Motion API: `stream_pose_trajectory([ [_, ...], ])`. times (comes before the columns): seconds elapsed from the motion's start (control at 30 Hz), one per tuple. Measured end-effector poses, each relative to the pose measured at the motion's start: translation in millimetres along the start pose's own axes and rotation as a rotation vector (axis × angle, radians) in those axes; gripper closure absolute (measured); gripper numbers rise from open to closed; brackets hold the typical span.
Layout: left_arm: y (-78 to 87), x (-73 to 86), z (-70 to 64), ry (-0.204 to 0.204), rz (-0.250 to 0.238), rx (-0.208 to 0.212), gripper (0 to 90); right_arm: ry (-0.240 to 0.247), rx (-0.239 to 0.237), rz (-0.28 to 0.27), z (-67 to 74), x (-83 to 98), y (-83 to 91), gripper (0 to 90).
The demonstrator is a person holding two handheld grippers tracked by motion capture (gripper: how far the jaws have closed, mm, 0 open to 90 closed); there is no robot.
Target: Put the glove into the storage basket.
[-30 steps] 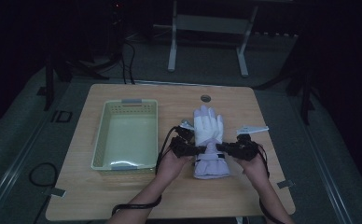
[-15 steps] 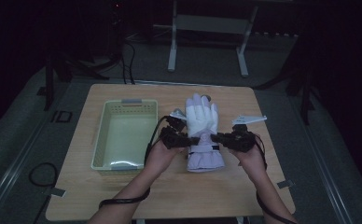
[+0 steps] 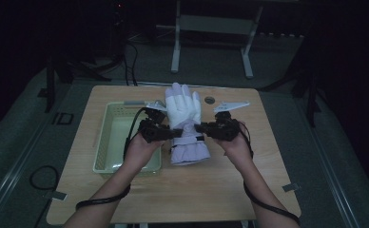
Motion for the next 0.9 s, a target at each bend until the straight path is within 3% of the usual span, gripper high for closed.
stream_pose_trajectory([
  [0.17, 10.5, -1.7, 8.1, -0.002, -0.002, -0.015, 69.3, 0.013, -0.012, 0.0, 9.1, -8.6, -14.2, 82.3],
  [0.2, 21.7, -2.4, 16.7, -0.01, -0.003, -0.024, 69.3, 0.024, -0.022, 0.002, 14.1, -12.4, -21.2, 82.3],
  [0.27, 28.9, -1.8, 23.2, 0.003, -0.005, -0.022, 69.3, 0.018, -0.041, 0.003, 18.6, -15.7, -28.2, 82.3],
  [0.37, 31.8, -1.5, 26.6, 0.01, -0.007, -0.025, 69.3, 0.018, -0.051, 0.005, 23.0, -18.8, -35.8, 82.3],
  [0.4, 40.0, -0.8, 36.2, 0.01, 0.002, -0.037, 69.2, 0.026, -0.052, 0.01, 27.3, -21.4, -44.2, 82.2],
  [0.57, 48.6, -0.6, 45.7, 0.012, 0.011, -0.044, 69.2, 0.025, -0.066, 0.012, 34.3, -25.6, -58.3, 82.3],
  [0.6, 59.3, -0.8, 56.0, 0.008, 0.011, -0.059, 69.1, 0.018, -0.082, 0.009, 38.7, -28.6, -67.8, 82.3],
  [0.9, 81.0, 4.8, 83.1, 0.011, 0.012, -0.088, 69.1, 0.004, -0.095, -0.019, 55.1, -33.9, -101.5, 82.2],
])
Point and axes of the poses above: each handheld gripper's, and its own axes: y roughly backward along the jaws, x roughly out of its underside, z roughly to its left, the point moved 8 cm from there along -y, roughly forward along the jaws, and after that the axes turned 12 degrees about -z, right-handed, at the moved point
